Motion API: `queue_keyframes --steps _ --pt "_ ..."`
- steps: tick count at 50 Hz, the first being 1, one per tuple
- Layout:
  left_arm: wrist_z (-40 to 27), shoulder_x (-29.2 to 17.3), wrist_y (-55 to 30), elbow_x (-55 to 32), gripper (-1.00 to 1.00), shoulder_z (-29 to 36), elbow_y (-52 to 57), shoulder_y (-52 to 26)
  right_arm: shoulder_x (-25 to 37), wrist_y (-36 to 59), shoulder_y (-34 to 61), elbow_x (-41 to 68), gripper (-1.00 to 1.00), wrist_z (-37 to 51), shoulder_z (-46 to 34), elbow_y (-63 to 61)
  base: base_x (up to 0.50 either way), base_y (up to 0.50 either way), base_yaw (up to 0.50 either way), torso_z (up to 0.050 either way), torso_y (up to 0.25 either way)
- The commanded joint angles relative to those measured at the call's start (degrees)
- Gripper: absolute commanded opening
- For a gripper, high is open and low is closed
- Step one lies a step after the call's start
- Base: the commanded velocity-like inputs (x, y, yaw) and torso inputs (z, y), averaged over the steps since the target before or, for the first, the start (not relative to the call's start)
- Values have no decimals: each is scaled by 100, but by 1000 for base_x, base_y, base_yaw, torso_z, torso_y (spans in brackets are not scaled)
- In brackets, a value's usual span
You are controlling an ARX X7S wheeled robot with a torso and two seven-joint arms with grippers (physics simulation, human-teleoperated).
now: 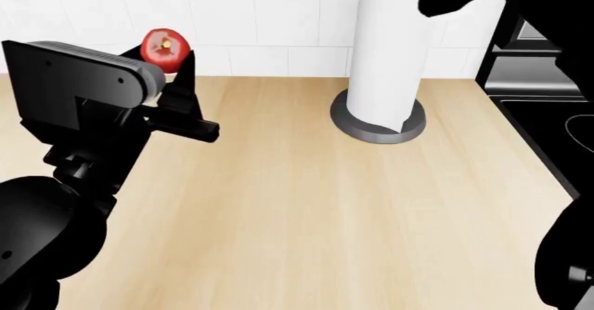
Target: Pick the brussel sprout, cherry from the counter and place them in the cabinet. Then close the cabinet.
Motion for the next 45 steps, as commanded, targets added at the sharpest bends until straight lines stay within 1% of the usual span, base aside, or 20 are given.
queue_keyframes --steps 1,10,14,19,26,31,36,45 --pt "-55 -1 117 -23 -100 -31 -21 69 -146 -208 -175 145 100 411 113 58 0 0 0 0 0" --pt "-65 -13 142 -30 -100 -21 -30 74 -127 -255 -180 228 100 485 109 69 0 0 0 0 0" --pt "-113 0 149 -63 -100 -76 -2 86 -217 -315 -535 385 100 551 326 -283 0 0 0 0 0" --pt "-153 -22 139 -119 -100 -141 76 99 -181 -403 -1066 536 100 630 544 -762 0 0 0 0 0" --pt "-256 11 80 -220 -100 -228 106 39 -223 -563 -1546 652 100 709 858 -1086 0 0 0 0 0" --pt "-261 4 86 -226 -100 -232 76 8 -349 -612 -1752 855 100 741 1359 -1151 0 0 0 0 0" --pt "-261 -26 108 -226 -100 -263 49 29 -327 -381 -1861 1211 100 733 1805 -1289 0 0 0 0 0" --pt "-370 -26 79 -287 -100 -340 121 54 -171 -116 -2116 1612 100 797 2056 -1605 0 0 0 0 0"
